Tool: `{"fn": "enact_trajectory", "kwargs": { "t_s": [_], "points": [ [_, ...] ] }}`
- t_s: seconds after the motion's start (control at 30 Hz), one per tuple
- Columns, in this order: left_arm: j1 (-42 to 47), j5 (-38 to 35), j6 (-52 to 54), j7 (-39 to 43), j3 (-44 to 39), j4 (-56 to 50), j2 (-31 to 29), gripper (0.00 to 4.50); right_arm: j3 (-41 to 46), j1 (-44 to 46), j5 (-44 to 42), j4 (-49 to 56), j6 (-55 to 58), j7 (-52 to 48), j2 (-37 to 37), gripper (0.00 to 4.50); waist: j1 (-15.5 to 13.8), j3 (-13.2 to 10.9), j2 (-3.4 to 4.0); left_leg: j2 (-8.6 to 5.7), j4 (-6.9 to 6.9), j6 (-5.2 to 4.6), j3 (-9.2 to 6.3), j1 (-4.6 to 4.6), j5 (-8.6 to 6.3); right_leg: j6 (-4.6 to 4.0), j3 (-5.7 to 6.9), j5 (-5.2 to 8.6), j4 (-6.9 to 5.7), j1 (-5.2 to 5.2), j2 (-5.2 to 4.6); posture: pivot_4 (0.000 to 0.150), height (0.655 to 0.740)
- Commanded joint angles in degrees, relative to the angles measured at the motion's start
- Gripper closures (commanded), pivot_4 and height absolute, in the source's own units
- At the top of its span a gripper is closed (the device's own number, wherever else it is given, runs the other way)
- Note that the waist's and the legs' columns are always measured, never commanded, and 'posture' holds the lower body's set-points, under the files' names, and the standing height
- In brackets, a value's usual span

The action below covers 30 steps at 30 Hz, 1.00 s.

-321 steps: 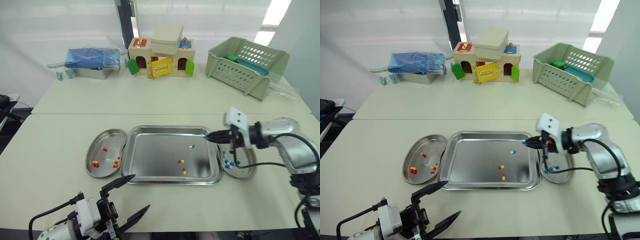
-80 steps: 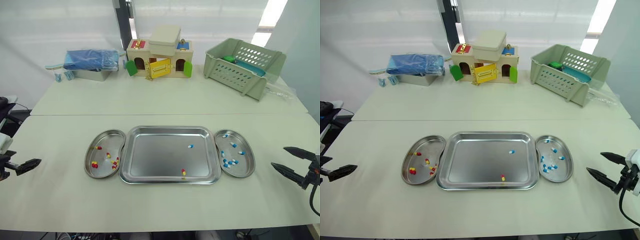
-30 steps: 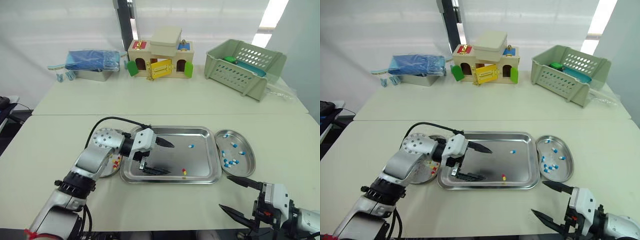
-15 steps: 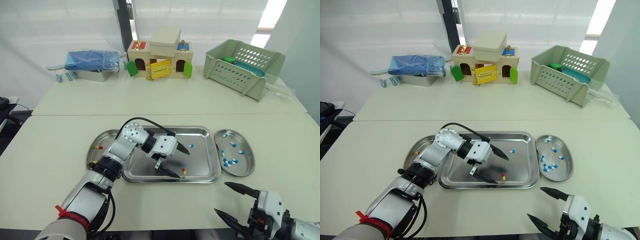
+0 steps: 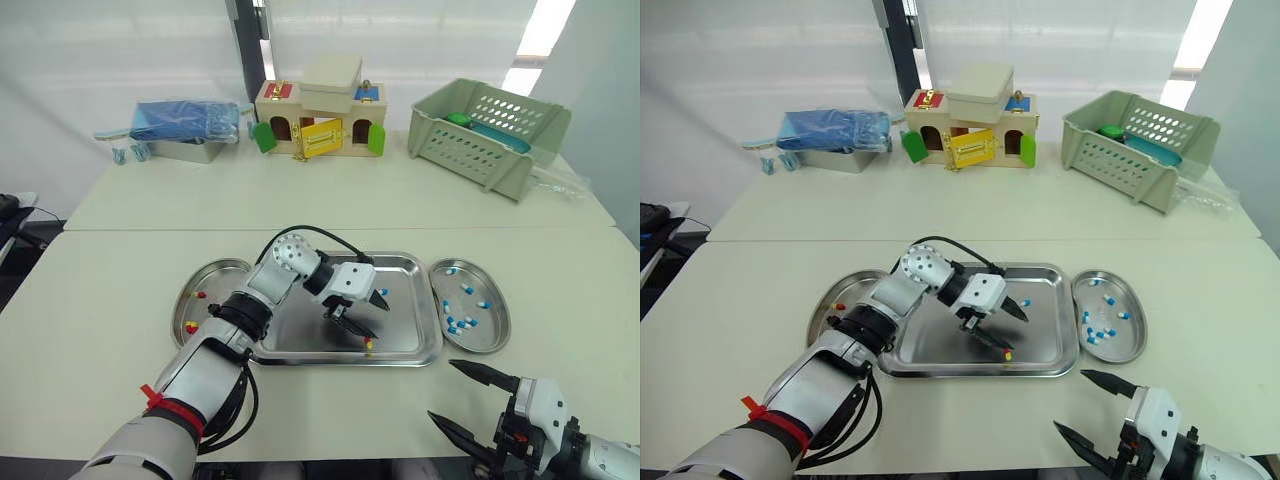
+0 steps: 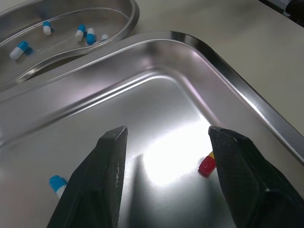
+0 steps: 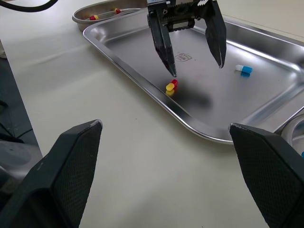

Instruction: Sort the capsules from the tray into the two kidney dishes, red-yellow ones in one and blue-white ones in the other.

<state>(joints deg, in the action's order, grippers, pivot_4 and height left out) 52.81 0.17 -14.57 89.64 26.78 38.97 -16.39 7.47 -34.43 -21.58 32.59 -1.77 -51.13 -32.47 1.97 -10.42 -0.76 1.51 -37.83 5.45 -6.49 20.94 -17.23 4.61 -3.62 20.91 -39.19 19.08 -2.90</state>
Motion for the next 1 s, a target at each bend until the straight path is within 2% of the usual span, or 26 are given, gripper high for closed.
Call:
{"fn": "enact_trajectory", "kwargs": {
  "t_s": [0.03, 0.47, 0.57, 0.8, 1.0],
  "points": [
    [0.75, 1.05, -2.36, 1.05, 0.50, 0.47, 0.06, 1.57, -0.05, -0.36, -1.18, 2.33, 0.20, 0.52, -0.15, 0.00, -0.05, 0.00, 0.00, 0.00, 0.00, 0.00, 0.00, 0.00, 0.00, 0.00, 0.00, 0.00, 0.00, 0.00, 0.00, 0.150, 0.7400],
    [0.28, 5.32, -4.14, 0.86, 2.10, 1.67, -0.99, 1.57, -0.11, -0.08, -1.38, 3.19, 1.09, 1.60, -0.17, 0.00, -0.06, 0.00, 0.00, 0.00, 0.00, -0.01, 0.00, 0.00, -0.01, 0.00, 0.00, 0.00, 0.00, 0.00, 0.00, 0.150, 0.7400],
    [0.17, 5.92, -4.10, 0.79, 2.28, 1.42, -1.09, 2.13, -0.24, 0.24, -1.48, 4.06, 1.93, 2.14, -0.21, 0.00, -0.06, 0.00, 0.00, 0.00, 0.00, -0.01, -0.01, -0.01, -0.01, 0.00, 0.00, 0.00, 0.00, -0.01, 0.00, 0.150, 0.7400],
    [-0.67, 6.01, -4.27, 1.20, 2.81, 0.45, -1.22, 4.36, -0.23, 0.76, -1.75, 5.93, 3.96, 3.22, -0.40, 0.00, -0.08, 0.01, 0.01, 0.00, -0.01, -0.01, -0.01, -0.01, 0.00, 0.00, 0.00, 0.00, 0.00, -0.02, 0.00, 0.150, 0.7400],
    [-1.24, 5.34, -3.67, 1.34, 2.70, -0.54, -1.28, 4.44, -0.24, 1.36, -1.96, 6.87, 5.40, 3.85, -0.60, 0.00, -0.08, 0.01, 0.01, 0.00, -0.01, -0.01, -0.02, -0.01, 0.00, 0.00, 0.01, 0.00, 0.00, -0.02, 0.00, 0.150, 0.7400]
  ]
}}
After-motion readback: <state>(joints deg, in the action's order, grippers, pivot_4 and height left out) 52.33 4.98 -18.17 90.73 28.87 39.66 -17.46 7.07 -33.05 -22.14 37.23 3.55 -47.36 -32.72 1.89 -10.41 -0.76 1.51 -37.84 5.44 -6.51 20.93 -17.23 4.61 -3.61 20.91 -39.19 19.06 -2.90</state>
